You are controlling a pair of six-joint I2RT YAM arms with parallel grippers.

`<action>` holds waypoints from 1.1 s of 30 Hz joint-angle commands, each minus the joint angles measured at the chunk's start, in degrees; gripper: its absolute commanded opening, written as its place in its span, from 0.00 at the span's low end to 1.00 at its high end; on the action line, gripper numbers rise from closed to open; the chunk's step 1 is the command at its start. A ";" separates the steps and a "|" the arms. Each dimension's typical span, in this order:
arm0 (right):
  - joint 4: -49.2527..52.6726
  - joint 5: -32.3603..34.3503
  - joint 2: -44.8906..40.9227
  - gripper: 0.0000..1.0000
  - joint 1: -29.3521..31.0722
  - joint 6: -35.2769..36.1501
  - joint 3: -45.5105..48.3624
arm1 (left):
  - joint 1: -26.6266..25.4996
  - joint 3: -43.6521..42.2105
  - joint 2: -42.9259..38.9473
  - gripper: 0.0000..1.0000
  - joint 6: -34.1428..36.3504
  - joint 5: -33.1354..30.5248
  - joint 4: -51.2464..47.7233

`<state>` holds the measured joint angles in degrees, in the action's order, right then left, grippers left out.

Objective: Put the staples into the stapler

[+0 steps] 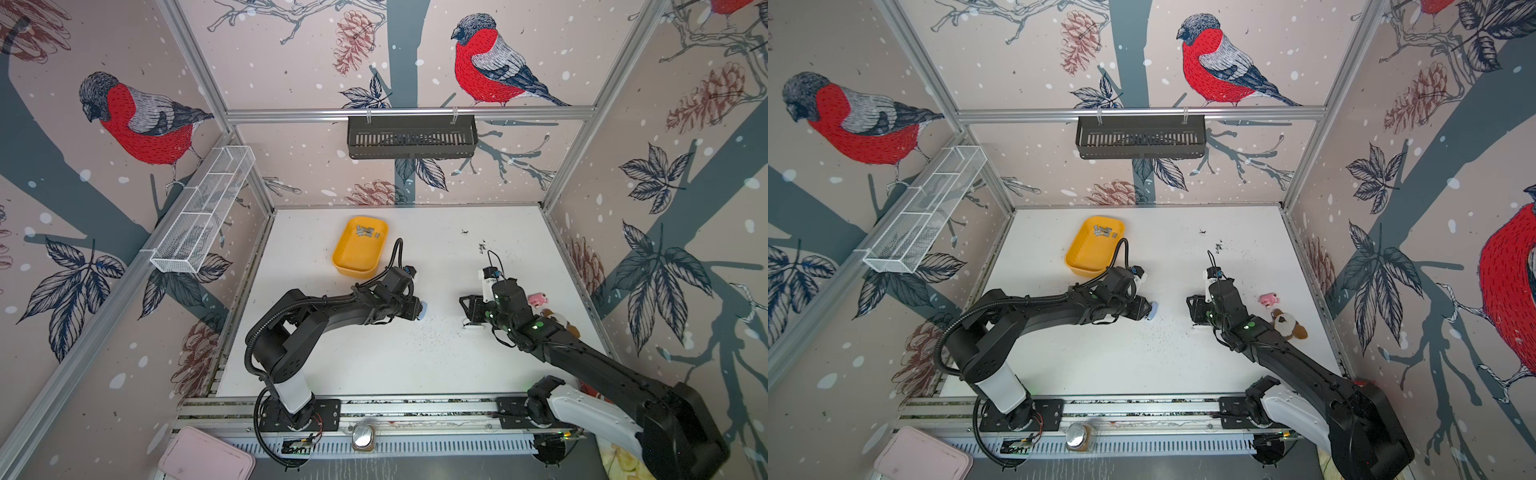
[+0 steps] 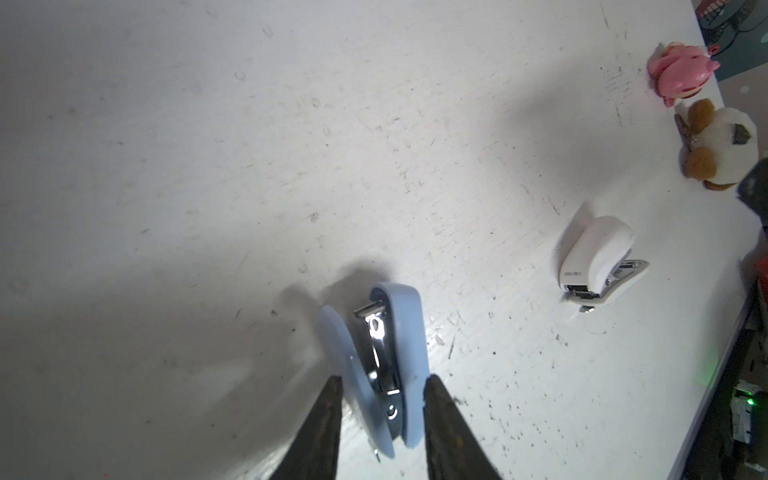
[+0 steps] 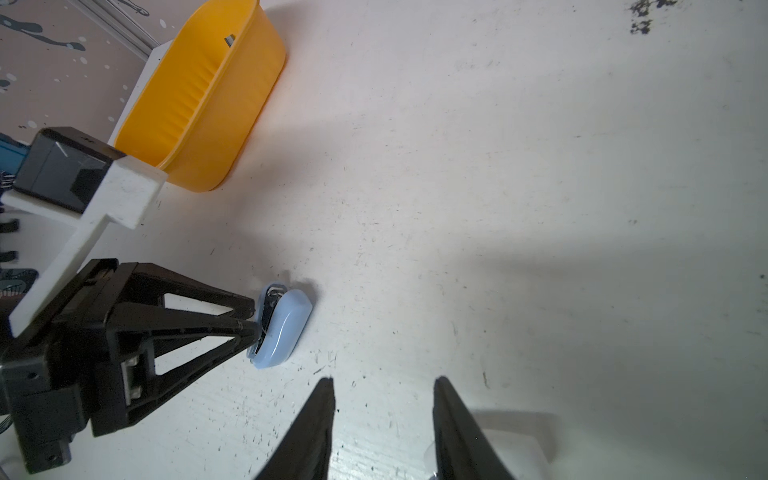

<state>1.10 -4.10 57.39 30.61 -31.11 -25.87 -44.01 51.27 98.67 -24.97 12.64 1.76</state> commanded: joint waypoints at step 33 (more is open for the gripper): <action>-7.52 -3.61 4.69 0.39 3.40 3.89 1.57 | 2.25 12.77 -0.25 0.36 17.93 -6.36 -15.86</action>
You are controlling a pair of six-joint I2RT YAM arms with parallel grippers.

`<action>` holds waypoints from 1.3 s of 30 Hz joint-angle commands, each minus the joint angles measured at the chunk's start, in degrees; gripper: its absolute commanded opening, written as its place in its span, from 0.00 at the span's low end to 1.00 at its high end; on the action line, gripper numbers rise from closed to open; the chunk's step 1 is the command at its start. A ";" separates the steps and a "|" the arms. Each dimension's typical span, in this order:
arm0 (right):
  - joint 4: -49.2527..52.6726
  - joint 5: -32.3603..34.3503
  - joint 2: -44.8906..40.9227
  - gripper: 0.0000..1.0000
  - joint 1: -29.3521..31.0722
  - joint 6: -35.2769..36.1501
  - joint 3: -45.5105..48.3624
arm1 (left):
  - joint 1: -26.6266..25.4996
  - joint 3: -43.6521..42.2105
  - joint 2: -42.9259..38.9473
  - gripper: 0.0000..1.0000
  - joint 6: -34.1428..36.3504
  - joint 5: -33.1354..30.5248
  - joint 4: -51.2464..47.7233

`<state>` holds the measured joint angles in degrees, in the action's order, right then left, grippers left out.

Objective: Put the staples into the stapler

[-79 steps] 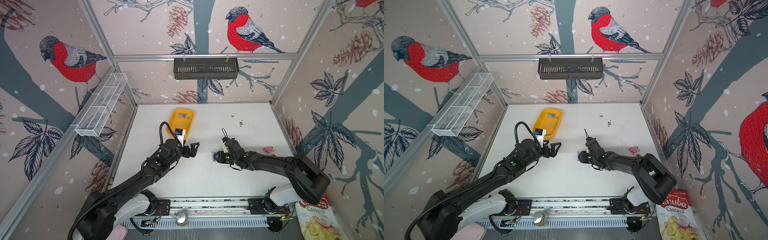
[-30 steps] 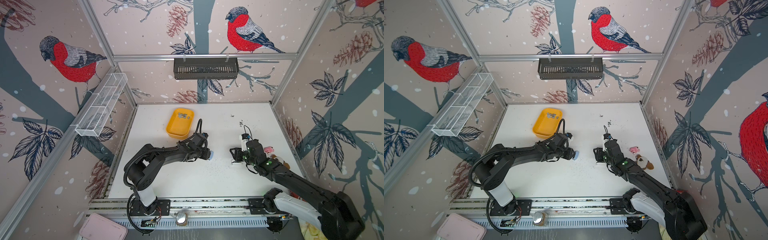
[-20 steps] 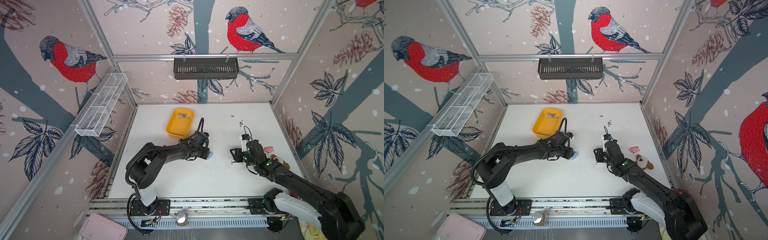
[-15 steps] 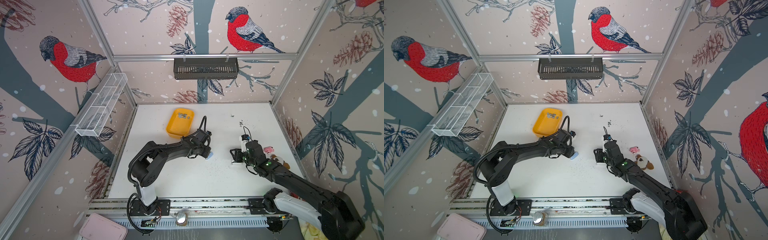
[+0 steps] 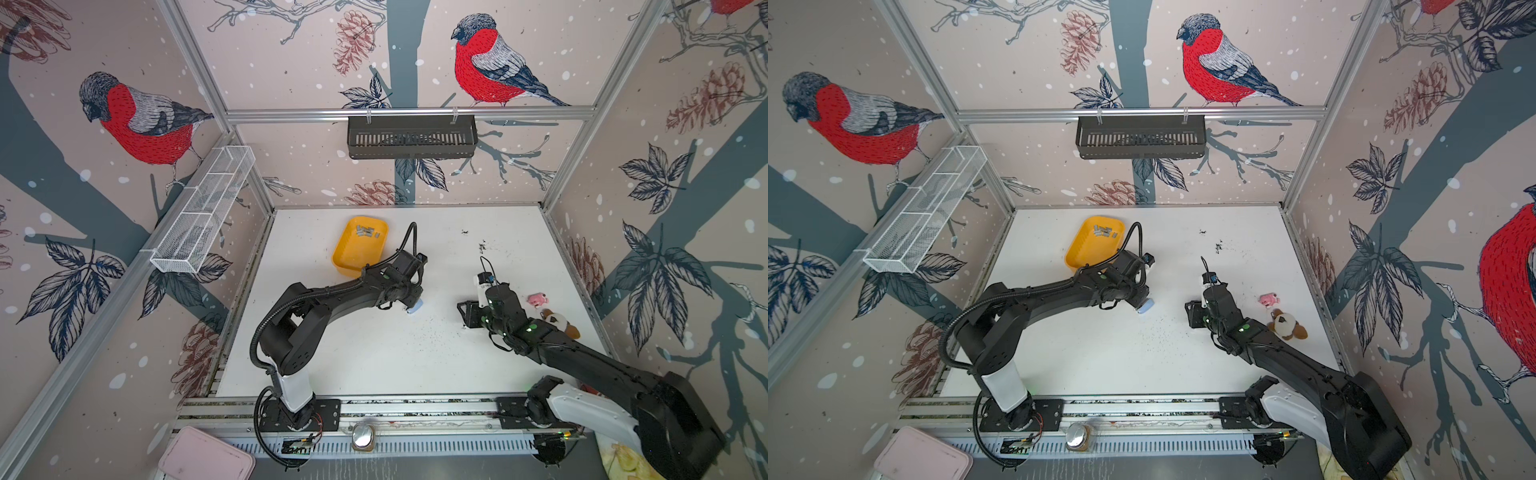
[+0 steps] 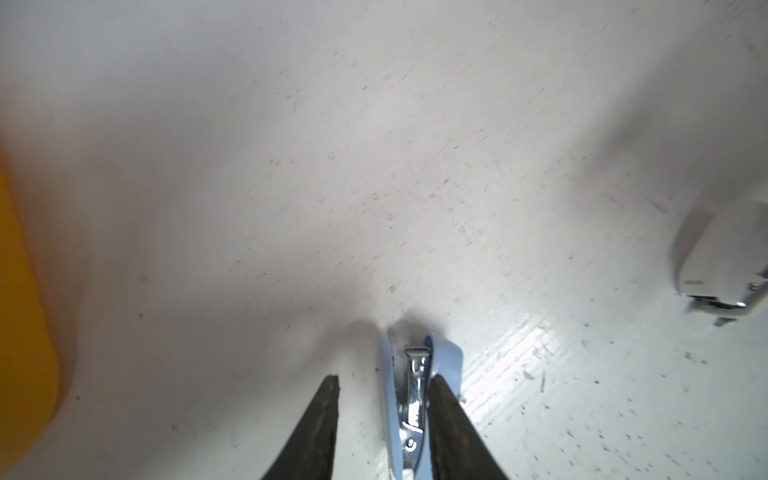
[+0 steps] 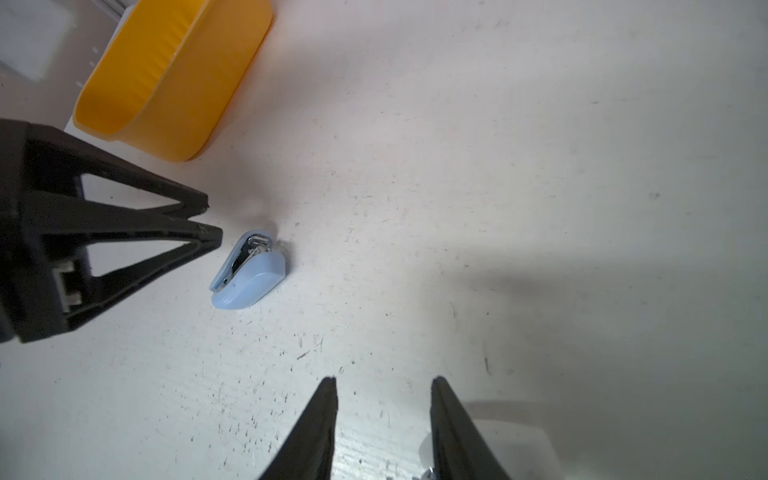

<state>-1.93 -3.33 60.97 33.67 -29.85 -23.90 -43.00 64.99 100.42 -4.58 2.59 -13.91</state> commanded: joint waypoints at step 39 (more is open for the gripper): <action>-11.47 -15.22 37.82 0.21 4.12 1.87 -20.16 | 6.12 -32.41 -7.91 0.35 -41.65 25.37 40.66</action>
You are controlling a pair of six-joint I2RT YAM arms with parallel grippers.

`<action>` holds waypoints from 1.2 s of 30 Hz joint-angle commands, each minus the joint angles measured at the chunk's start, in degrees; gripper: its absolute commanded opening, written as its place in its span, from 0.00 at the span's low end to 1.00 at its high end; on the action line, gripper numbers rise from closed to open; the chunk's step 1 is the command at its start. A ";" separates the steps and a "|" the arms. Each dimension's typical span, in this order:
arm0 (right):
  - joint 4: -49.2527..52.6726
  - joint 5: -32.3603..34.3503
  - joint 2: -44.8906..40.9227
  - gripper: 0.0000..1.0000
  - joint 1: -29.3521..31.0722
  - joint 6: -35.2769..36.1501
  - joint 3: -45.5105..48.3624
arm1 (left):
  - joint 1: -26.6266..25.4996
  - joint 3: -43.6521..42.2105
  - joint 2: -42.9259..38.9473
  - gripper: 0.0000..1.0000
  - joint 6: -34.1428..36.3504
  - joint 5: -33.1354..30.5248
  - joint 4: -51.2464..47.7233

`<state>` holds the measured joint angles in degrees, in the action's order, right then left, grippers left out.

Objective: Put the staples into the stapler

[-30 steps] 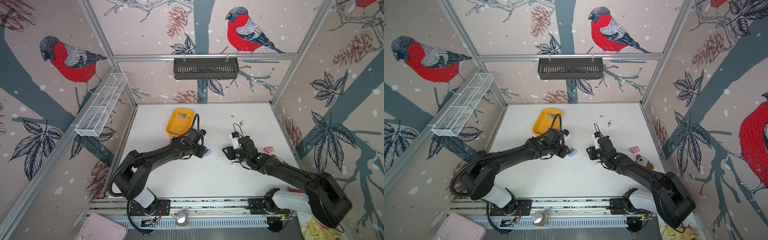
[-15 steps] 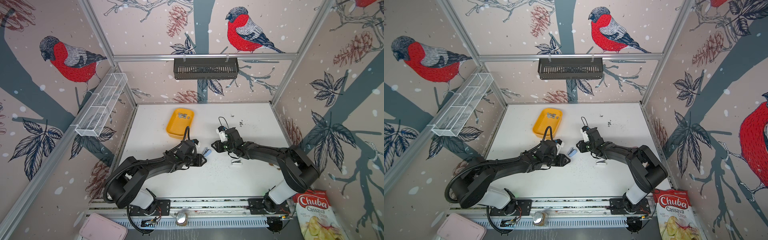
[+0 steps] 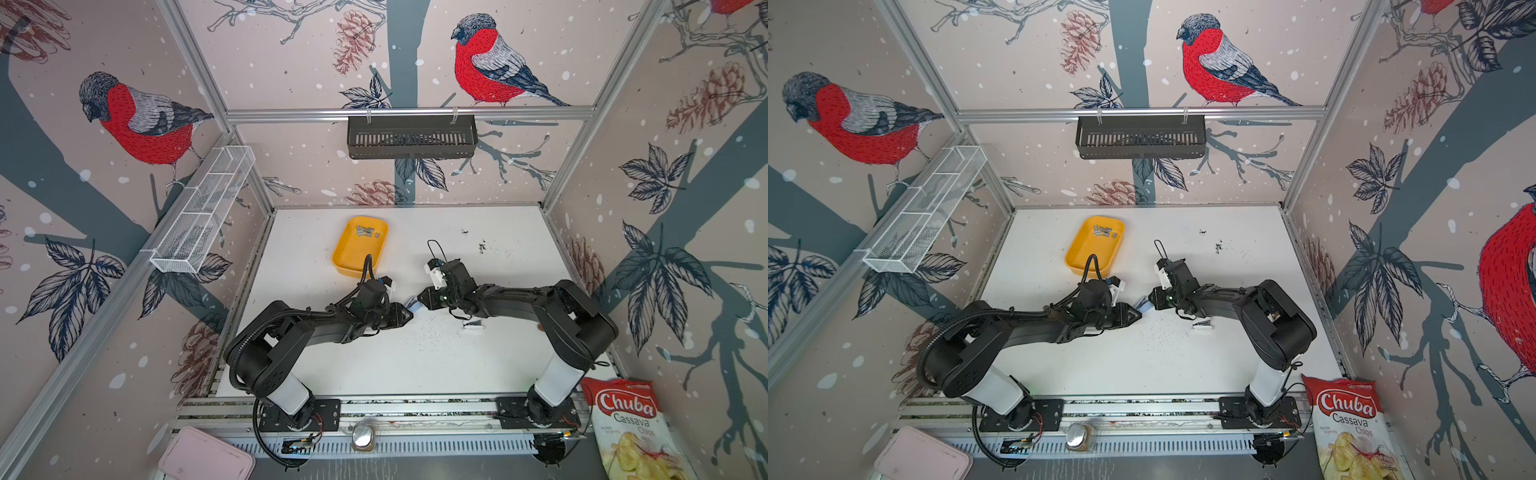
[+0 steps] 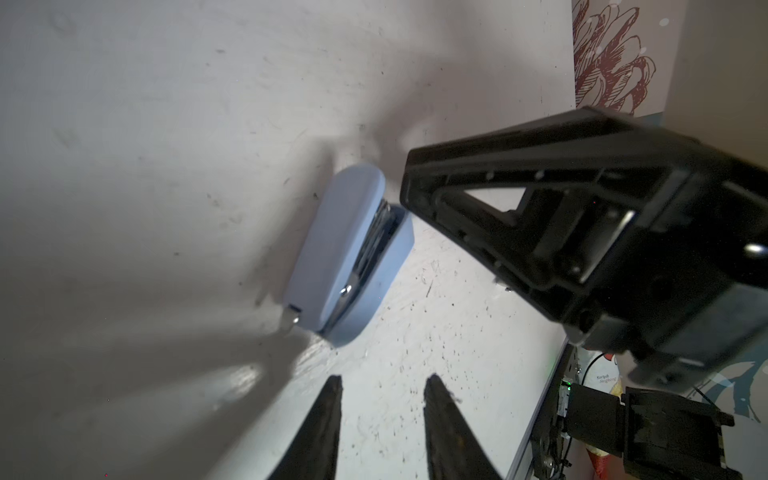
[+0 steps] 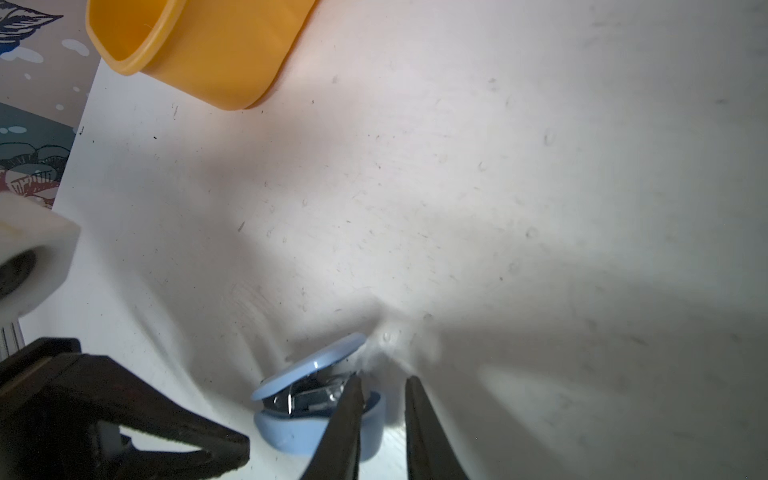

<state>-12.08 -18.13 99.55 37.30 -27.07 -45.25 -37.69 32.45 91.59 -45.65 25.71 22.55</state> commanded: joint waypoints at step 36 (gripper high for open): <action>8.24 1.96 -6.41 0.24 2.30 14.89 -1.08 | 5.27 0.08 -11.17 0.41 15.82 -1.69 -12.08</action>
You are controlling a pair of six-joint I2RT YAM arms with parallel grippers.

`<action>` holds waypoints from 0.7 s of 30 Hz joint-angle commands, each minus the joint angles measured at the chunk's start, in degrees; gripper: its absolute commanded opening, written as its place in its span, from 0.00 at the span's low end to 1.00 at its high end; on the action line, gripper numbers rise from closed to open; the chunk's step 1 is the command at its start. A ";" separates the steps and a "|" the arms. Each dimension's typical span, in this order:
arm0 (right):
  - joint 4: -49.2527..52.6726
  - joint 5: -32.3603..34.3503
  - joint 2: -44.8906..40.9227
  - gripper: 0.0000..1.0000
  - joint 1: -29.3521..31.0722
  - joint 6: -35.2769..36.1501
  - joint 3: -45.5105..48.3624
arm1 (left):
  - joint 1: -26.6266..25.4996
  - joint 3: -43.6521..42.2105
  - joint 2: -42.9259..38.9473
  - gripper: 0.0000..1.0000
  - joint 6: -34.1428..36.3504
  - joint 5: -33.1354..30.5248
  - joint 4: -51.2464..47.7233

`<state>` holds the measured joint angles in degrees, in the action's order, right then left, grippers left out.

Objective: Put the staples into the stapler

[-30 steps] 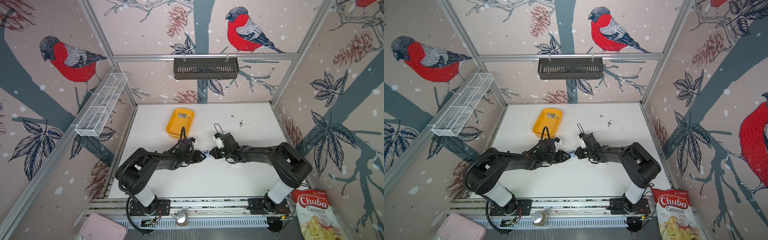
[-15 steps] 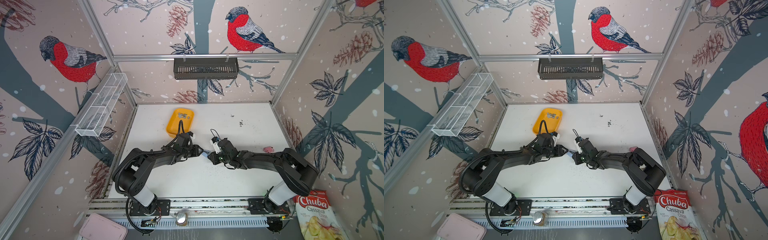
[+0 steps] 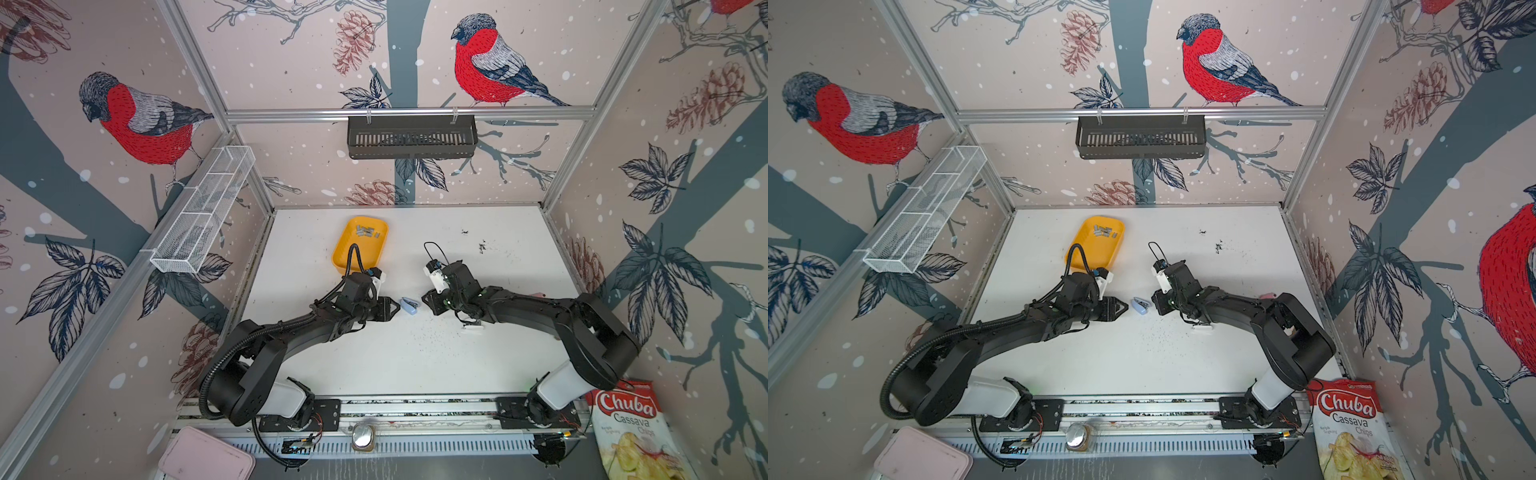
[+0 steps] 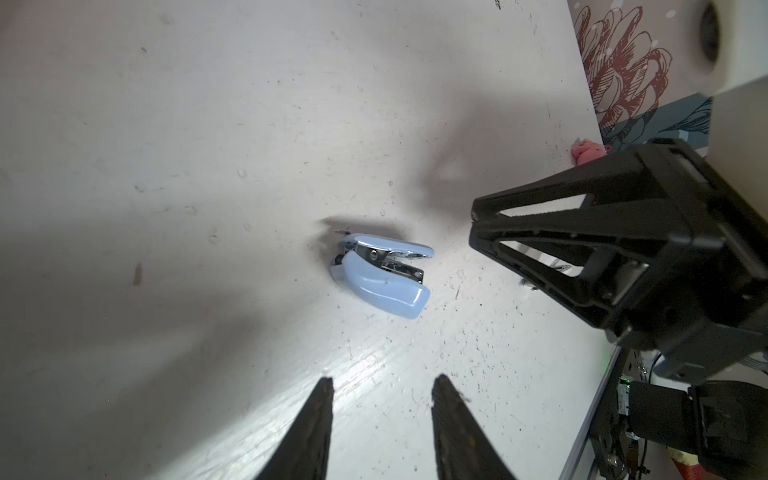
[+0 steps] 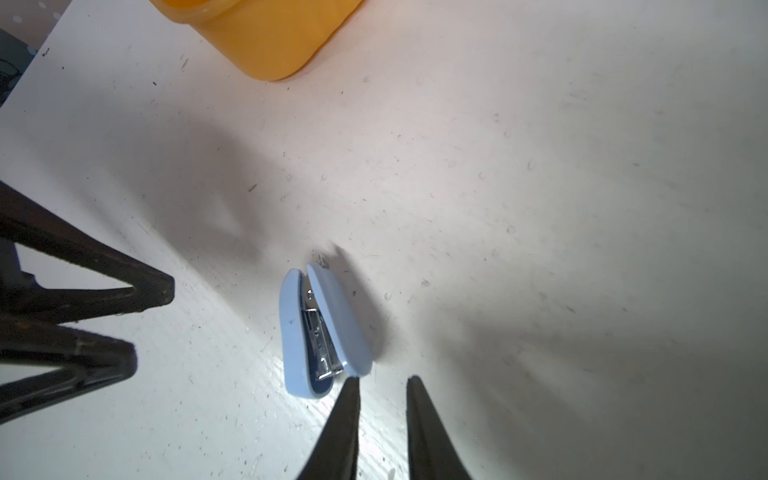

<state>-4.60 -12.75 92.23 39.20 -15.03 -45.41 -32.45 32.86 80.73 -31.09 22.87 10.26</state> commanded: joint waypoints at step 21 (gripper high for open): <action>-0.20 -3.41 8.11 0.18 1.98 2.78 -4.16 | -0.07 0.18 -1.87 0.43 6.24 -0.36 -2.69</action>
<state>-4.84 -15.97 100.07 41.10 -11.99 -49.87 -32.45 32.49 79.29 -26.50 23.44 8.88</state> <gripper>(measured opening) 0.189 0.430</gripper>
